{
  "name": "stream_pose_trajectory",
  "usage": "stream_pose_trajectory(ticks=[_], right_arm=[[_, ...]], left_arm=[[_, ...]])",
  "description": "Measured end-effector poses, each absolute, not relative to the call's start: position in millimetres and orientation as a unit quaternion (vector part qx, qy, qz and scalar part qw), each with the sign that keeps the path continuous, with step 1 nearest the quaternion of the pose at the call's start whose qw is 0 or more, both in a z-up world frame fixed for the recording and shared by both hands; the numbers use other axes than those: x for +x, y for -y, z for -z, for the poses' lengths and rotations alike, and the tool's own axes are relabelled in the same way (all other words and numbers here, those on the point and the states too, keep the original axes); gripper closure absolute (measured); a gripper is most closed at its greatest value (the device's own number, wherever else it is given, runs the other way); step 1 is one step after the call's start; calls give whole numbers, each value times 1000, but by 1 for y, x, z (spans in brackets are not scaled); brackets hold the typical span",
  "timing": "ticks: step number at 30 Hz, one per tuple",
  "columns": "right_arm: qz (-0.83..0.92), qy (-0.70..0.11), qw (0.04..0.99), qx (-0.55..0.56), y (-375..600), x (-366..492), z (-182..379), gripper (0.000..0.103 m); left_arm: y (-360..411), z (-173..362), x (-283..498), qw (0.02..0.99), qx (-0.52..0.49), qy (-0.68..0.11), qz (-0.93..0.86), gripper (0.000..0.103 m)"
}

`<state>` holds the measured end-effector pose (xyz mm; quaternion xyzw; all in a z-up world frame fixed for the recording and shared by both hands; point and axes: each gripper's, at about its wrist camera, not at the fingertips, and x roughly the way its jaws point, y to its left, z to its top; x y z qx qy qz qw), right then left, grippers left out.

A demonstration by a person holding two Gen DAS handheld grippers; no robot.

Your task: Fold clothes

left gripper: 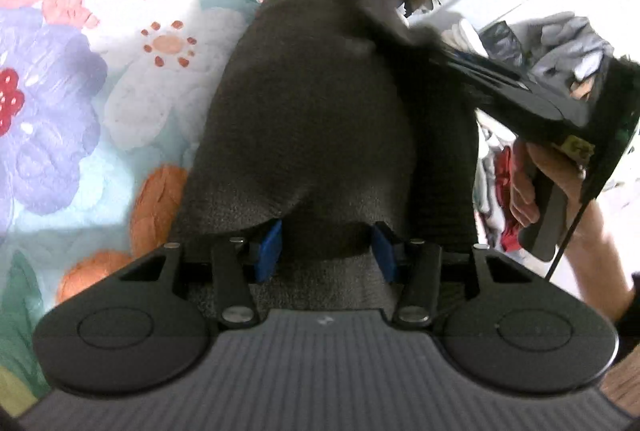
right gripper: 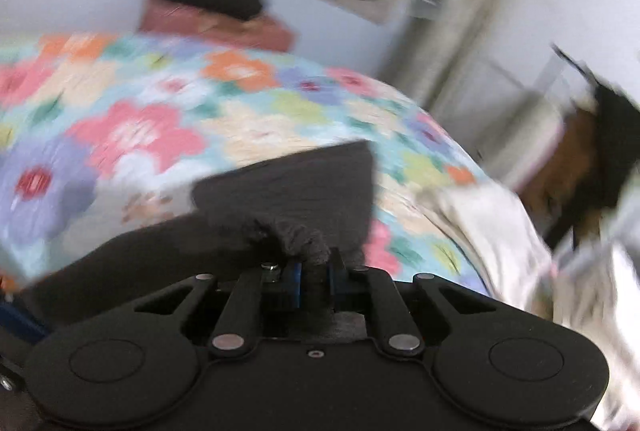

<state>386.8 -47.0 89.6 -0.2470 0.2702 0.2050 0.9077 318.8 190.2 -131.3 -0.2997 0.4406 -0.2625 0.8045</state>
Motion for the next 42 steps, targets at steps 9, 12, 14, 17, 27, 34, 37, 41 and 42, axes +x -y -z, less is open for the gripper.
stream_pose_trajectory(ticks=[9, 12, 14, 17, 27, 34, 37, 41, 42], right_arm=[[-123, -371, 920, -7, 157, 436, -62, 94], [-127, -414, 893, 118, 182, 455, -37, 90], [-114, -419, 881, 189, 196, 463, -26, 72], [-97, -405, 883, 217, 208, 465, -21, 71], [-113, -348, 917, 162, 200, 421, -59, 64], [-259, -311, 913, -48, 78, 359, -81, 51], [-222, -331, 909, -121, 51, 359, -60, 53], [-162, -353, 913, -128, 76, 380, -20, 48], [-163, -361, 912, -103, 88, 385, -14, 48]], left_arm=[[-182, 115, 314, 817, -279, -424, 273, 54], [-181, 104, 308, 829, -273, -403, 277, 52], [-180, 97, 305, 834, -270, -393, 279, 50], [-178, 96, 305, 836, -265, -392, 277, 48], [-180, 102, 308, 836, -298, -373, 271, 47], [-178, 94, 306, 850, -281, -365, 256, 46], [-173, 98, 308, 850, -247, -393, 247, 46], [-167, 105, 309, 846, -225, -412, 254, 46], [-167, 106, 309, 843, -232, -412, 256, 46]])
